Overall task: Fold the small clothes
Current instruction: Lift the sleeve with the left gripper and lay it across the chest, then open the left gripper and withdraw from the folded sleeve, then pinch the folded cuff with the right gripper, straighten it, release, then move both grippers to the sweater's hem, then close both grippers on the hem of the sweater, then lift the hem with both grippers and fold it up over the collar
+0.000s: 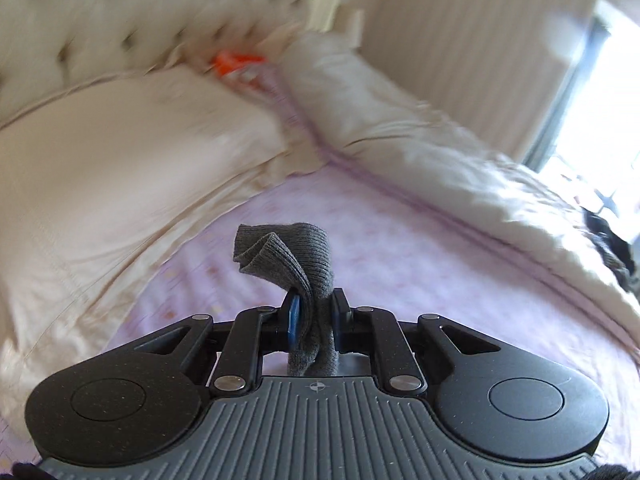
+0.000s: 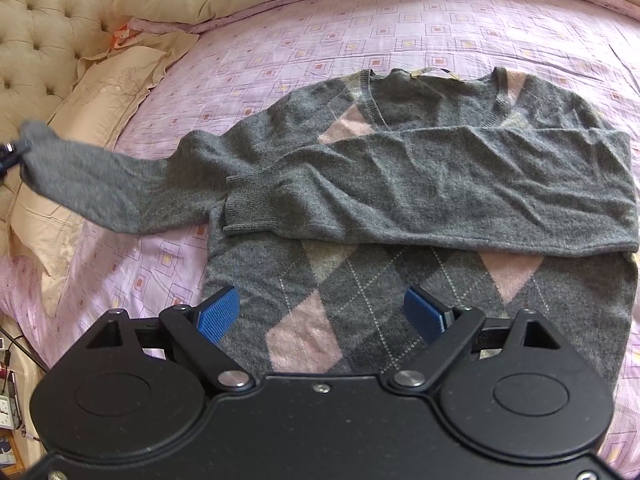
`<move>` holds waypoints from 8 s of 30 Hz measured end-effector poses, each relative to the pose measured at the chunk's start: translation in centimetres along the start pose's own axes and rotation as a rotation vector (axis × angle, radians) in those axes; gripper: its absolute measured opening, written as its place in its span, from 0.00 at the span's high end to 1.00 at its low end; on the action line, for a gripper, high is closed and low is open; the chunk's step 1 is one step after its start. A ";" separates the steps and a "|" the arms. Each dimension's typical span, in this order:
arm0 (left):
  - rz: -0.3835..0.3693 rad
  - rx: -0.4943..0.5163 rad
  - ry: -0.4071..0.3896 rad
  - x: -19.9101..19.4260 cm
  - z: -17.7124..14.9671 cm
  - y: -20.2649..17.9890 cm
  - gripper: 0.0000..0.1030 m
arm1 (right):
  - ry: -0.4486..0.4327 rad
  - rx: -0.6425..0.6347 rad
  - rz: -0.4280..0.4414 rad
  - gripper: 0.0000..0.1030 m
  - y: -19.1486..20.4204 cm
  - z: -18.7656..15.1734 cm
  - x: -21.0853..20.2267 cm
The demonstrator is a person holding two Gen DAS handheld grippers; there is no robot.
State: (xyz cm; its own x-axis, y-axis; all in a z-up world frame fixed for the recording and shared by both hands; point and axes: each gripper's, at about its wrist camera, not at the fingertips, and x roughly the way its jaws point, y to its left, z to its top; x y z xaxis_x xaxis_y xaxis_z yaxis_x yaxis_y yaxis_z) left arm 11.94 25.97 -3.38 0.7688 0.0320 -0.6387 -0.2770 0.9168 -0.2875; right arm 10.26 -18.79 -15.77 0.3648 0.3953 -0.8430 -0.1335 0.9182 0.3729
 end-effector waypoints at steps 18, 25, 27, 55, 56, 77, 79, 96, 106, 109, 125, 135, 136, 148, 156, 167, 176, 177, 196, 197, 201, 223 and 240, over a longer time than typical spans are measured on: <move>-0.426 0.210 0.097 3.0 -8.2 -28.1 0.85 | -0.068 0.126 -0.019 0.12 -10.8 -2.2 -5.8; -0.469 0.355 0.270 7.6 -14.8 -34.9 0.67 | -0.067 0.161 -0.045 0.12 -13.4 -2.7 -6.4; -0.483 0.403 0.311 8.1 -16.1 -35.8 0.63 | -0.067 0.168 -0.048 0.12 -13.8 -2.7 -6.3; -0.076 0.483 0.507 15.7 -18.9 -19.9 0.34 | -0.082 0.103 -0.245 0.12 -13.1 10.2 3.5; -0.077 0.491 0.508 15.7 -19.0 -20.0 0.29 | -0.067 0.095 -0.263 0.12 -13.0 10.3 4.1; -0.132 0.499 0.476 14.9 -19.5 -20.5 0.14 | -0.153 0.236 -0.229 0.39 -19.0 4.4 -1.5; -0.143 0.504 0.449 13.7 -19.3 -20.2 0.16 | -0.146 0.205 -0.221 0.41 -18.7 4.8 -0.7; -0.150 0.506 0.358 9.4 -17.9 -18.4 0.16 | -0.164 0.130 -0.165 0.90 -16.9 6.1 -1.6; -0.167 0.523 0.343 13.4 -16.3 -21.1 0.16 | -0.091 0.171 -0.280 0.90 -19.2 6.0 -0.2; -0.159 0.512 0.351 15.0 -16.0 -20.9 0.16 | -0.056 0.176 -0.301 0.90 -19.3 5.5 0.6; 0.155 0.326 0.402 18.8 -12.6 -13.8 0.14 | -0.087 0.232 -0.378 0.51 -19.9 5.0 -0.2; 0.079 0.304 0.439 16.4 -12.8 -12.6 0.14 | -0.106 0.223 -0.346 0.33 -19.8 3.6 -2.6; 0.057 0.309 0.453 15.7 -13.2 -12.8 0.14 | -0.102 0.219 -0.339 0.31 -19.7 3.2 -2.8; -0.082 0.409 0.503 5.7 -20.1 -13.4 0.14 | 0.022 0.152 -0.207 0.27 -18.5 -5.8 -5.3; -0.093 0.426 0.592 1.2 -25.0 -11.2 0.14 | 0.154 0.108 -0.089 0.27 -17.1 -12.6 -6.1; -0.106 0.475 0.690 -0.9 -30.0 -10.8 0.14 | 0.251 0.072 -0.082 0.25 -15.3 -17.6 -5.1; -0.182 0.590 0.690 -0.9 -31.8 -10.7 0.01 | 0.210 0.087 -0.125 0.06 -13.9 -19.4 -4.3; -0.183 0.611 0.679 -1.0 -32.0 -10.7 0.01 | 0.206 0.076 -0.131 0.04 -13.6 -19.5 -4.1; -0.069 0.583 0.549 -1.7 -33.7 -11.5 0.00 | 0.097 -0.101 -0.138 0.00 -12.0 -22.4 -4.4; -0.070 0.585 0.561 -1.6 -33.5 -11.4 0.00 | 0.104 -0.130 -0.144 0.00 -11.8 -22.6 -4.5; -0.062 0.562 0.595 -1.8 -33.2 -11.3 0.04 | 0.129 -0.146 -0.096 0.00 -12.3 -22.0 -4.7; -0.122 0.396 0.535 -4.6 -33.4 -10.0 0.59 | 0.057 0.112 0.096 0.41 -14.7 -22.5 -6.1; -0.262 0.220 0.386 -7.9 -24.3 -10.7 0.94 | -0.144 0.254 0.255 0.88 -15.4 -15.9 -13.2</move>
State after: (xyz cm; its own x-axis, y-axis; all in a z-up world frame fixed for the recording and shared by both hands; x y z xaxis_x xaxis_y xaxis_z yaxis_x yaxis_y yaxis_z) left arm -5.21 6.18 -12.58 0.5156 -0.3209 -0.7944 0.0561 0.9378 -0.3425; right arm -7.17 -37.78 -16.58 0.4772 0.5860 -0.6548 -0.0105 0.7489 0.6626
